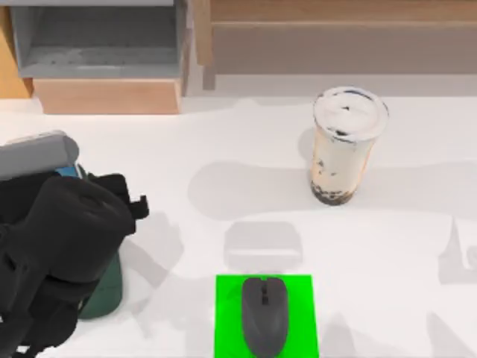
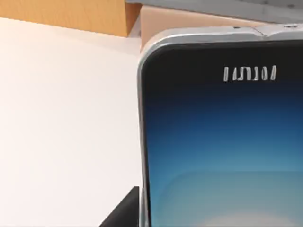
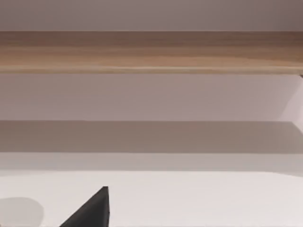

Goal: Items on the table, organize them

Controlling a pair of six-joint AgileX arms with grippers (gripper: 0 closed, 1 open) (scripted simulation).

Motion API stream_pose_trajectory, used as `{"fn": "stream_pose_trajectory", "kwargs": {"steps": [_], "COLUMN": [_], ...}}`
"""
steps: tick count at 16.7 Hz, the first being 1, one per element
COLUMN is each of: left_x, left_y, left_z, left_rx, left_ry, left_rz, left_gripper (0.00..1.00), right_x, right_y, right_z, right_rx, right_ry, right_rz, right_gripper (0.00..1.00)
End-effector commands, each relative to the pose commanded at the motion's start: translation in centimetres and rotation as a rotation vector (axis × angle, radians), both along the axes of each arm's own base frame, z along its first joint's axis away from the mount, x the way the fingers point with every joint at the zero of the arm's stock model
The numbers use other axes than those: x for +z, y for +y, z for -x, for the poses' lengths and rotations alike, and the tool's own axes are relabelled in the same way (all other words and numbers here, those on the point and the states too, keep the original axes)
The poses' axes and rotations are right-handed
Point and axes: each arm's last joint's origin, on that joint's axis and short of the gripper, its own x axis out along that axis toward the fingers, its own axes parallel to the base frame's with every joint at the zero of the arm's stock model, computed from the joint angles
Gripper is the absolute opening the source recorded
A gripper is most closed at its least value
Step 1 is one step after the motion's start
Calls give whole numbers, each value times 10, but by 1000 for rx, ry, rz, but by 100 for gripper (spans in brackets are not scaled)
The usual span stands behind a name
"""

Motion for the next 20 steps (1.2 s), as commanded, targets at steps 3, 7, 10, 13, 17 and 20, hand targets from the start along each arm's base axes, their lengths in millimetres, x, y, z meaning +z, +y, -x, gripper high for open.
{"fn": "stream_pose_trajectory", "kwargs": {"steps": [3, 7, 10, 13, 17, 20], "left_x": [0, 0, 0, 4, 6, 6], "left_y": [0, 0, 0, -1, 4, 5], "left_z": [0, 0, 1, 12, 33, 39], "left_rx": [0, 0, -3, -53, -110, -102], "left_ry": [0, 0, 0, 12, 30, 26], "left_rz": [0, 0, 0, -19, -46, -42], "left_gripper": [100, 100, 100, 100, 100, 100], "right_x": [0, 0, 0, 0, 0, 0], "right_y": [0, 0, 0, 0, 0, 0], "right_z": [0, 0, 0, 0, 0, 0], "right_rx": [0, 0, 0, 0, 0, 0], "right_ry": [0, 0, 0, 0, 0, 0], "right_rz": [0, 0, 0, 0, 0, 0], "right_gripper": [100, 100, 100, 100, 100, 100]}}
